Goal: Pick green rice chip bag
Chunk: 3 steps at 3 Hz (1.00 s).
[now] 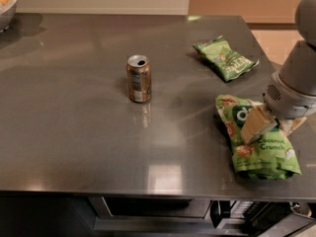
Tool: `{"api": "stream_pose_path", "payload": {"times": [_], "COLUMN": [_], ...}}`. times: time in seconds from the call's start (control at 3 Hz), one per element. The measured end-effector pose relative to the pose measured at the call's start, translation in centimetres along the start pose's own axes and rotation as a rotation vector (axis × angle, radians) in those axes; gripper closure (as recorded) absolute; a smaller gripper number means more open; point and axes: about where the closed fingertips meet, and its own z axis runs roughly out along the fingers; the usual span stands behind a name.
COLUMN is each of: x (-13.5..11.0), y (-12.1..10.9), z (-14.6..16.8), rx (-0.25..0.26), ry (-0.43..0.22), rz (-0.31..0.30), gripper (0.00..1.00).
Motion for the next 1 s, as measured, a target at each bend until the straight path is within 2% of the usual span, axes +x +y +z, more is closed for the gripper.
{"api": "stream_pose_path", "payload": {"times": [0.33, 0.67, 1.0], "x": [-0.9, -2.0, -3.1], "y": [0.5, 1.3, 2.3], "z": [-1.3, -3.0, -4.9], "rx": [-0.010, -0.030, -0.062], "ry": [-0.010, -0.036, -0.062], "rz": [-0.035, -0.083, -0.140], "gripper": [0.88, 1.00, 1.00]}}
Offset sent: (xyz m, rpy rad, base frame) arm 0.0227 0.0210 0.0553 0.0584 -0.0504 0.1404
